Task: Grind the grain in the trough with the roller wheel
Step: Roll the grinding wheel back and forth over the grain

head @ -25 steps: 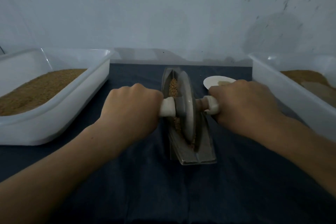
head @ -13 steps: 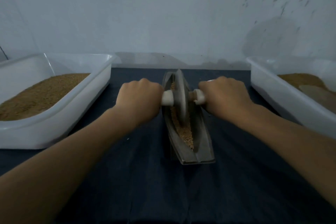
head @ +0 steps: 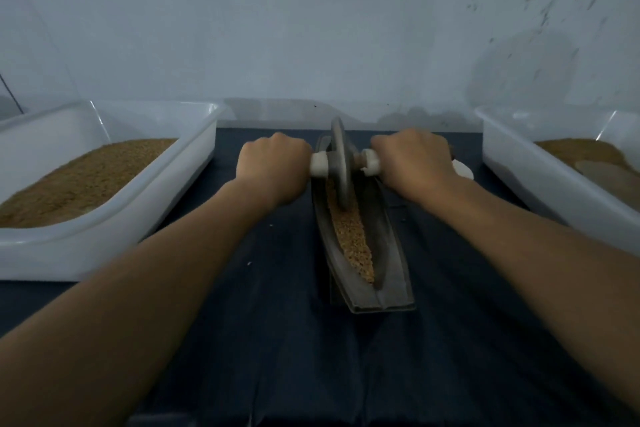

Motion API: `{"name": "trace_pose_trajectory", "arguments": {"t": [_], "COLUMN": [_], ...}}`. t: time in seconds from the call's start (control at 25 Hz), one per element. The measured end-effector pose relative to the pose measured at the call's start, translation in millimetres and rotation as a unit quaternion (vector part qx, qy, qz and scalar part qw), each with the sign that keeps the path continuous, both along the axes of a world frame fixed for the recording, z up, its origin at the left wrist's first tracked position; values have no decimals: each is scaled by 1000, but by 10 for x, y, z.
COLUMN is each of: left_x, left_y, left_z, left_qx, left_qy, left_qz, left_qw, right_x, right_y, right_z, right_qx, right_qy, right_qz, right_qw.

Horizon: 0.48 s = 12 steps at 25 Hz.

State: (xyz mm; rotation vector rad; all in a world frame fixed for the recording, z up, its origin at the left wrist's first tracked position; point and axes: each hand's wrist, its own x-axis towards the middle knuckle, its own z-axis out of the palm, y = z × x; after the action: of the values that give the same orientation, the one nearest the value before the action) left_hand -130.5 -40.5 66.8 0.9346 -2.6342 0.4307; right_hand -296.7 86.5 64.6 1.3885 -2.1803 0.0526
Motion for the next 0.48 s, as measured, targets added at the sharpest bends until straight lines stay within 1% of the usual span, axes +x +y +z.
{"name": "trace_pose_trajectory", "arguments": {"t": [0.08, 0.12, 0.2, 0.28, 0.4, 0.48], "left_x": [202, 332, 592, 672, 432, 168], "left_y": [149, 240, 424, 508, 342, 100], "left_z": [-106, -159, -184, -103, -147, -104], "left_qx": [-15, -39, -97, -130, -109, -65], "left_qy": [7, 19, 31, 41, 25, 20], "left_qz": [-20, -41, -91, -111, -60, -14], "left_qw": [1000, 998, 991, 984, 992, 998], "right_x": [42, 78, 197, 244, 121, 22], "right_y": [229, 389, 705, 871, 606, 267], "right_z": [-48, -108, -176, -206, -265, -219], "right_qx": [9, 2, -28, -61, -58, -46], "right_qy": [0, 20, 68, 94, 48, -8], "right_qz": [22, 33, 63, 71, 30, -11], "right_qw": [1000, 999, 995, 991, 997, 999]}}
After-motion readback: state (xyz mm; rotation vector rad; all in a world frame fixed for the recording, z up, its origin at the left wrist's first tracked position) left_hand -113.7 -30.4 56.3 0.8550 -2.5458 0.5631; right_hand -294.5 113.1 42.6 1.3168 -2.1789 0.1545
